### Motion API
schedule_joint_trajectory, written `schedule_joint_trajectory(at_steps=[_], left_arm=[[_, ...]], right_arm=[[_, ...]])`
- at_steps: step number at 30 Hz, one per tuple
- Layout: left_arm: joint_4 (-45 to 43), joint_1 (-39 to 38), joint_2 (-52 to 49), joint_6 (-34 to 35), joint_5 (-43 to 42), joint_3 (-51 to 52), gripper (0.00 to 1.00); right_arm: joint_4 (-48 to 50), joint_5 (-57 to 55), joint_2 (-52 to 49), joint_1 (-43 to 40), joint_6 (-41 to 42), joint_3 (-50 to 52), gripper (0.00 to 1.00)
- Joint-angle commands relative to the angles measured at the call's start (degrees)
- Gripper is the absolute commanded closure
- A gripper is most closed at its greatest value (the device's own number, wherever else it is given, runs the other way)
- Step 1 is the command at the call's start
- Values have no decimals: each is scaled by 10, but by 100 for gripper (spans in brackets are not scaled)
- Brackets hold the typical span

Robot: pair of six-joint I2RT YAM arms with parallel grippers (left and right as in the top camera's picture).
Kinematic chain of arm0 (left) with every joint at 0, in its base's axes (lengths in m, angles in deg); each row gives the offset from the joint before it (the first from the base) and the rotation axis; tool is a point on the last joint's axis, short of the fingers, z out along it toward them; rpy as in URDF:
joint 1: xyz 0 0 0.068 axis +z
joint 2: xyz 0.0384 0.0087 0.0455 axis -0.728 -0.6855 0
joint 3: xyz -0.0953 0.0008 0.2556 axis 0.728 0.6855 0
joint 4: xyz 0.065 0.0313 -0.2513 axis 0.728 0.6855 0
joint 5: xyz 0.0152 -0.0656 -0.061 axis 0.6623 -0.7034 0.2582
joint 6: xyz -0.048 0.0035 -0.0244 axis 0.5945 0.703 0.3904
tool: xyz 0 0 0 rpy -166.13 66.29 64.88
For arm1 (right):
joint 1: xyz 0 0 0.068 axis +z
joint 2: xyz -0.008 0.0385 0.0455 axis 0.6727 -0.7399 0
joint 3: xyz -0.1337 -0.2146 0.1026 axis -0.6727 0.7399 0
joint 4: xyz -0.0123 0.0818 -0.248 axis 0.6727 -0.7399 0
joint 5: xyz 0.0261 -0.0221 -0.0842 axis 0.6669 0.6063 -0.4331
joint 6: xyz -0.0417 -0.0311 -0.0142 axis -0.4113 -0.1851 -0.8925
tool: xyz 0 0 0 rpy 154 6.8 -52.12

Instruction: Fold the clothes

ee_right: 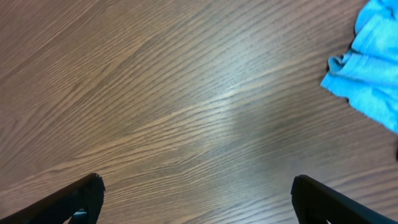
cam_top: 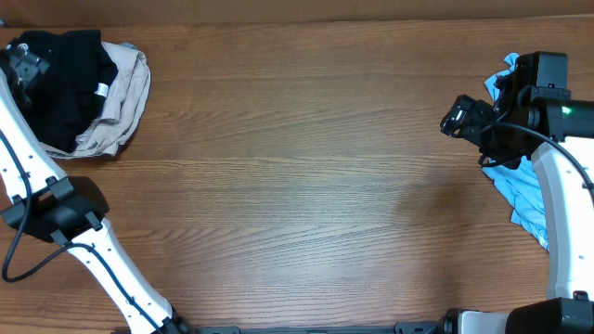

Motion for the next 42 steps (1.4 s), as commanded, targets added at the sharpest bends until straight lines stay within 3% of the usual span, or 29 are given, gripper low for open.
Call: schedule_joint_trajectory(at_steps=[1,4,9,20,42], left_arm=[[3,-9,42,-132,-200,-68,0],[14,-32,63,-141,-248,-100,0],[23,-112,119,-141,-245,-100,0],[22,-271,137,-141,-141,-89,0],[22,-298,137,-141,-140,-87,0]], right_arm=[[8,-1,9,6,-40,-12,1],[6,-1,35,16,-43,-37,0],[-5,2,125,20,-43,-87,0],[-55,9,333,19,-45,-95,0],[-108,9,360,19,-38,-94,0]])
